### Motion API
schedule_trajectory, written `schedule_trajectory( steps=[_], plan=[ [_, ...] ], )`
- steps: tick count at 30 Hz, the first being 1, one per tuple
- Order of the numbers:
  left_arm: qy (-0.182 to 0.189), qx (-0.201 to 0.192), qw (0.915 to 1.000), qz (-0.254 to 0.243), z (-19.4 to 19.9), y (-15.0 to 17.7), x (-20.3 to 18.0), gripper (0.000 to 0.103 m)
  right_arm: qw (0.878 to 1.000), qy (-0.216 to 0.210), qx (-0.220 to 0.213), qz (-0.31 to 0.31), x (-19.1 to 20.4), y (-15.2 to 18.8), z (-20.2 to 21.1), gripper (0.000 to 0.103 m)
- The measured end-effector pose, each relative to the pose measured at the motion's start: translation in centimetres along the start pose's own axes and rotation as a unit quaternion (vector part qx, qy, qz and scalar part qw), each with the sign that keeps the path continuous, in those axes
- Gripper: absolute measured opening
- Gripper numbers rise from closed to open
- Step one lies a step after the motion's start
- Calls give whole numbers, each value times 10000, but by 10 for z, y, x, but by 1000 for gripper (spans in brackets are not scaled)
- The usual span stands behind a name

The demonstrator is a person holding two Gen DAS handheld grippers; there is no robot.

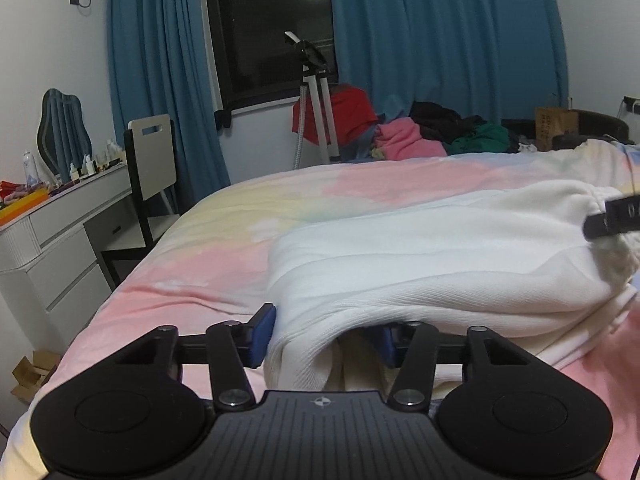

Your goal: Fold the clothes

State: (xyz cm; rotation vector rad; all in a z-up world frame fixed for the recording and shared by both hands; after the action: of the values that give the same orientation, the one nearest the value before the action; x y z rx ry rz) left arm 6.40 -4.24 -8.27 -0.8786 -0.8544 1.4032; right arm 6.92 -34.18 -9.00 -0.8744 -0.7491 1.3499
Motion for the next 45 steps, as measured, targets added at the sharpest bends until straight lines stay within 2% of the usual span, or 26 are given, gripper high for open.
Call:
schedule_trajectory(
  steps=[2, 5, 6, 10, 12, 14, 17, 19, 21, 23, 27, 30, 33, 36, 38, 39, 40, 42, 44, 45],
  plan=[
    [17, 5, 10000, 74, -1, 0, 2, 41, 9987, -359, 30, -349, -6, -2, -8, 57],
    [42, -18, 9999, 150, 0, -2, 5, 29, 9950, -706, 130, -701, -14, -5, -20, 45],
    [55, -23, 9999, 151, 1, -2, 6, 28, 9937, -795, 105, -784, -17, -8, -22, 40],
    [292, 12, 9996, 17, 5, -2, 0, 27, 9931, -790, -486, -716, -23, -31, -7, 39],
    [402, 187, 9985, -313, 3, 6, -11, 28, 9931, -624, -817, -573, -28, -37, 3, 39],
    [323, 279, 9974, -587, -1, 13, -18, 28, 9948, -481, -600, -661, -36, -29, -5, 41],
    [293, 388, 9966, -670, -5, 20, -21, 29, 9898, -507, 260, -1309, -53, 0, -30, 49],
    [308, 445, 9970, -554, -7, 20, -17, 30, 9750, -717, 512, -2039, -67, 15, -35, 70],
    [315, 493, 9970, -499, -8, 21, -12, 30, 9541, -1025, 750, -2713, -78, 23, -36, 79],
    [308, 511, 9970, -499, -9, 21, -11, 31, 9403, -1261, 863, -3043, -81, 29, -35, 79],
    [331, 535, 9967, -511, -10, 21, -12, 33, 9403, -1326, 1301, -2850, -69, 38, -49, 84],
    [346, 565, 9967, -469, -11, 22, -10, 34, 9323, -1643, 1460, -2871, -55, 41, -59, 86],
    [353, 600, 9968, -387, -11, 23, -8, 34, 9428, -1750, 1285, -2529, -44, 33, -55, 87],
    [350, 634, 9969, -296, -12, 22, -6, 37, 9540, -1851, 895, -2183, -36, 23, -41, 87],
    [376, 648, 9969, -242, -12, 22, -5, 37, 9604, -1866, 692, -1947, -30, 18, -34, 82],
    [406, 655, 9968, -231, -12, 21, -5, 37, 9648, -1710, 797, -1831, -29, 19, -36, 68],
    [444, 664, 9965, -227, -11, 21, -5, 41, 9678, -1537, 969, -1744, -29, 23, -40, 58],
    [504, 750, 9957, -189, -11, 19, -5, 47, 9684, -1434, 1035, -1758, -30, 25, -41, 50],
    [796, 1044, 9913, -60, -9, 16, -3, 75, 9685, -1375, 981, -1831, -30, 24, -38, 43],
    [1048, 1221, 9869, 81, -6, 14, -2, 80, 9686, -1348, 954, -1861, -31, 23, -37, 41]
  ],
)
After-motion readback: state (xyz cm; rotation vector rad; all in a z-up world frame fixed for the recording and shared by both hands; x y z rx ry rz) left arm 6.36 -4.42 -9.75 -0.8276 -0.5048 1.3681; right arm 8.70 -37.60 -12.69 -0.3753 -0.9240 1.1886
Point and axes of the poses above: each gripper's, at about its wrist camera, not at the fingertips, and z roughly against the way its jaws point, x to its left, y to its underside, the point moved 4 cm from there along -z, roughly the way its jaws point, and after that the axes turned 13 degrees about z, right-handed, at the moved point
